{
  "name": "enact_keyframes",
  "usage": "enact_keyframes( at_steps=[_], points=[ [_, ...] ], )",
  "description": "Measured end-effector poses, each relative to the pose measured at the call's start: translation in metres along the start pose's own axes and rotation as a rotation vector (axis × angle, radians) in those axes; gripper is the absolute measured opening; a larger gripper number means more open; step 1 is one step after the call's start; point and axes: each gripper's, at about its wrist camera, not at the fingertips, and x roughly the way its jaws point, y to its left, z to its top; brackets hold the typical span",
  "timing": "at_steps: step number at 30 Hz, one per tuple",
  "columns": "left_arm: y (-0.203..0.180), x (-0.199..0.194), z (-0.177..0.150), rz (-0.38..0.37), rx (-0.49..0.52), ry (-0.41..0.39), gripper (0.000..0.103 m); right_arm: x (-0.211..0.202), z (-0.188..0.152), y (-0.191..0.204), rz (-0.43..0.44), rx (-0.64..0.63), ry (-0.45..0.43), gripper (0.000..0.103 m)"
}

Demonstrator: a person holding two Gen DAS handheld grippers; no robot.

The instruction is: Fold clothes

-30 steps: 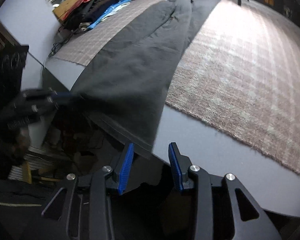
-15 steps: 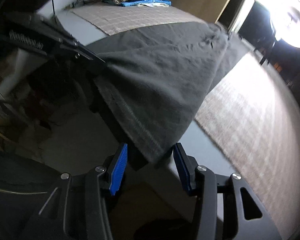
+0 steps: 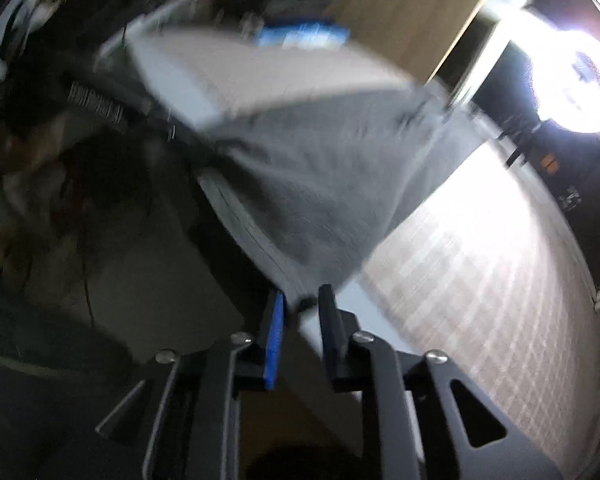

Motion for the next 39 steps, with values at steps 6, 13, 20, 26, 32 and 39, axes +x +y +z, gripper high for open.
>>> enact_keyframes(
  at_steps=[6,13,20,26,32,39],
  points=[
    [0.006,0.006,-0.009,0.016,0.012,0.023,0.004,0.006,0.004,-0.069,0.206,0.350,-0.032,0.018],
    [0.001,0.012,0.001,0.028,0.033,0.030,0.004,0.084,0.070,-0.155,0.106,0.552,-0.001,0.022],
    [0.002,0.010,0.004,0.012,0.021,0.024,0.004,0.127,0.096,-0.166,0.095,0.534,0.079,0.023],
    [0.005,-0.001,0.009,-0.046,-0.022,-0.032,0.005,0.112,0.084,-0.183,0.154,0.560,0.079,0.003],
    [0.015,0.020,-0.002,0.012,-0.021,0.071,0.005,0.103,0.068,-0.187,0.178,0.612,0.096,0.009],
    [-0.021,-0.003,0.010,0.080,0.089,0.020,0.016,0.104,0.091,-0.233,0.193,0.687,0.003,0.042]
  ],
)
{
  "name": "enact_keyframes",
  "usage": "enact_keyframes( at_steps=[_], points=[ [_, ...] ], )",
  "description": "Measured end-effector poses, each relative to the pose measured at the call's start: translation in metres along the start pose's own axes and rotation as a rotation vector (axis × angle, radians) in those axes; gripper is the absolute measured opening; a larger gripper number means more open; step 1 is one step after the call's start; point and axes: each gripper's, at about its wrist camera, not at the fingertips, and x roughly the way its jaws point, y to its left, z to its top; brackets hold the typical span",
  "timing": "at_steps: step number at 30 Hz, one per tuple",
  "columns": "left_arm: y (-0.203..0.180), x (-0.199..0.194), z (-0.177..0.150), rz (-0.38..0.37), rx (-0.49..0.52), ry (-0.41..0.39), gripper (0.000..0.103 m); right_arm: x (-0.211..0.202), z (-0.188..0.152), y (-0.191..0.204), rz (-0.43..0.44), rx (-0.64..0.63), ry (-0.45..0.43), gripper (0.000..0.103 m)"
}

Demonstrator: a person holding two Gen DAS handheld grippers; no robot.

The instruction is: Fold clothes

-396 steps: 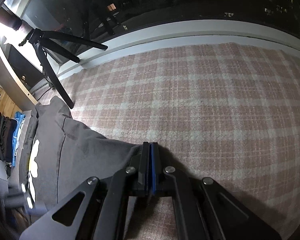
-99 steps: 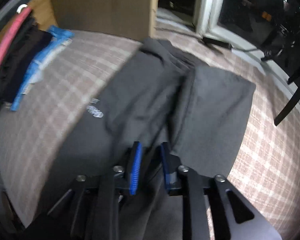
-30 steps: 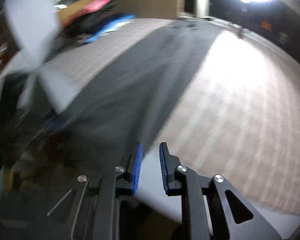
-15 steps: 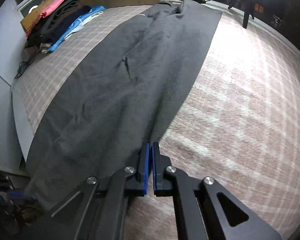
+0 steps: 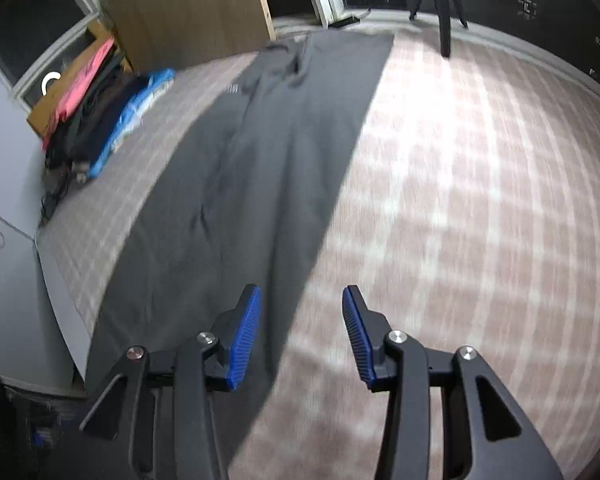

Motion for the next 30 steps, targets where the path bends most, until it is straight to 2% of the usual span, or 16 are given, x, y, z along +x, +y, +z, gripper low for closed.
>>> enact_keyframes(
  at_steps=[4,5,9,11,13,16,18,21,22,23,26,28,30],
  points=[
    [-0.032,0.009,0.020,-0.035,0.064,-0.006,0.018,0.024,0.038,-0.007,-0.024,-0.013,0.016,0.042],
    [-0.040,0.011,0.024,-0.035,0.084,-0.005,0.021,0.043,0.051,0.000,-0.041,-0.032,0.031,0.042],
    [-0.068,0.027,0.030,-0.050,0.134,0.014,0.027,0.072,0.069,0.002,-0.058,-0.077,0.073,0.042],
    [-0.079,0.041,0.032,-0.085,0.153,0.025,0.032,0.080,0.072,0.005,-0.067,-0.106,0.083,0.035],
    [-0.089,0.058,0.034,-0.117,0.173,0.045,0.032,0.085,0.074,0.007,-0.075,-0.134,0.082,0.024],
    [-0.102,0.081,0.033,-0.072,0.237,0.078,0.032,0.082,0.073,0.000,-0.044,-0.108,0.099,0.024],
    [-0.107,0.081,0.034,-0.055,0.260,0.049,0.034,0.087,0.078,-0.001,-0.031,-0.106,0.108,0.024],
    [-0.106,0.083,0.032,-0.045,0.281,0.011,0.026,0.089,0.075,0.003,-0.051,-0.156,0.103,0.024],
    [-0.103,0.084,0.033,-0.058,0.268,0.010,0.009,0.090,0.075,0.005,-0.062,-0.178,0.103,0.024],
    [-0.099,0.085,0.035,-0.076,0.247,0.016,0.002,0.091,0.075,0.008,-0.073,-0.197,0.105,0.023],
    [-0.086,0.081,0.042,-0.167,0.158,0.029,0.001,0.092,0.078,0.008,-0.071,-0.206,0.122,0.007],
    [-0.081,0.075,0.046,-0.238,0.109,0.027,0.002,0.086,0.081,0.000,-0.047,-0.181,0.120,0.004],
    [-0.089,0.079,0.042,-0.241,0.142,0.059,0.002,0.084,0.081,-0.012,-0.104,-0.154,0.119,0.004]
  ],
)
